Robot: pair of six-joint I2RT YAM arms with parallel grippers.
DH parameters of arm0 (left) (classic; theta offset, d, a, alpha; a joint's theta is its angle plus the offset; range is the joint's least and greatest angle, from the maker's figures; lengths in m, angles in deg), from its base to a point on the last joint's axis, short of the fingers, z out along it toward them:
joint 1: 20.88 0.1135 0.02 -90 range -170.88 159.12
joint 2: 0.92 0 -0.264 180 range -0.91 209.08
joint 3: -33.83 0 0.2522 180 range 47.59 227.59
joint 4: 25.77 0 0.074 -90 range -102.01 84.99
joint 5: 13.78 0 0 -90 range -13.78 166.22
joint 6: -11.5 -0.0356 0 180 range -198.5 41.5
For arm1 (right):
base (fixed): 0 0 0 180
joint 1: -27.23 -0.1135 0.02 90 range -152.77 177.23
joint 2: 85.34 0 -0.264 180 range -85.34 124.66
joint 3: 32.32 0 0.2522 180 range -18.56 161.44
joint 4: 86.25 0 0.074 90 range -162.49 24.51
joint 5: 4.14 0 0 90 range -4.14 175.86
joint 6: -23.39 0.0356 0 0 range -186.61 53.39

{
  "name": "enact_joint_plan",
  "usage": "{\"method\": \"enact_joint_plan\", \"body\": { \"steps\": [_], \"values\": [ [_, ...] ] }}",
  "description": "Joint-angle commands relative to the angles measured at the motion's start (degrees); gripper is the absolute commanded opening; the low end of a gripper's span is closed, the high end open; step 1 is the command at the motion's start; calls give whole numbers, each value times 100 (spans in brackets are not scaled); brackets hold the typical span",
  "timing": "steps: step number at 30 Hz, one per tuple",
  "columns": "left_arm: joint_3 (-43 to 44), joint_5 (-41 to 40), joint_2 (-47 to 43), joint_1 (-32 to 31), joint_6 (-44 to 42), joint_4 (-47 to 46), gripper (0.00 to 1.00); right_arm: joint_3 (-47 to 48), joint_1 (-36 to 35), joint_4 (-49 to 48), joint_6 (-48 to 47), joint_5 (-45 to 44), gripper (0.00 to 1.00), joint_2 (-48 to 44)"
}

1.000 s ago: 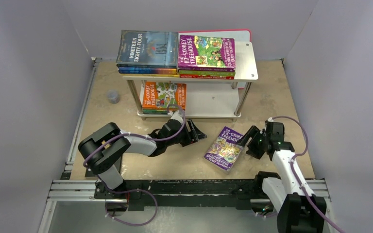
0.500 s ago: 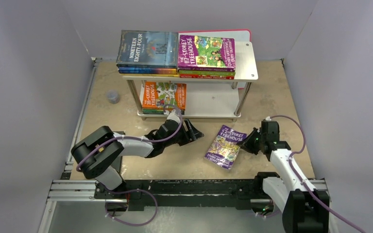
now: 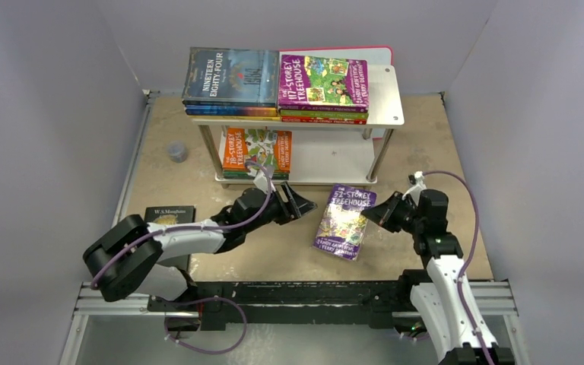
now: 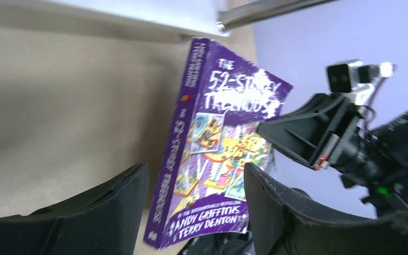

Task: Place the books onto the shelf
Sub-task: Pick up the book from the center of the board.

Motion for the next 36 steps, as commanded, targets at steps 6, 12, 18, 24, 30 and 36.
{"method": "enact_joint_plan", "body": {
  "steps": [6, 12, 18, 24, 30, 36],
  "values": [
    [-133, 484, -1356, -26, -774, -202, 66, 70, -3, -1988, 661, 2335, 0, -635],
    [-42, 1331, -1655, -26, -1044, 9, 61, -15, -3, -3199, 1331, 2923, 0, -310],
    [202, 1541, -1737, -46, -1027, 297, 55, 428, -180, -4150, 1646, 3615, 0, 277],
    [143, 1903, -1869, -66, -724, -394, 51, 582, -584, -4028, 1441, 3547, 0, 360],
    [414, 2123, -1392, -103, -771, -314, 43, 555, -1013, -3908, 1288, 3231, 0, 381],
    [412, 1353, -1806, -103, -1254, 498, 0, 678, -1211, -3688, 1047, 2845, 0, 658]
  ]
}}
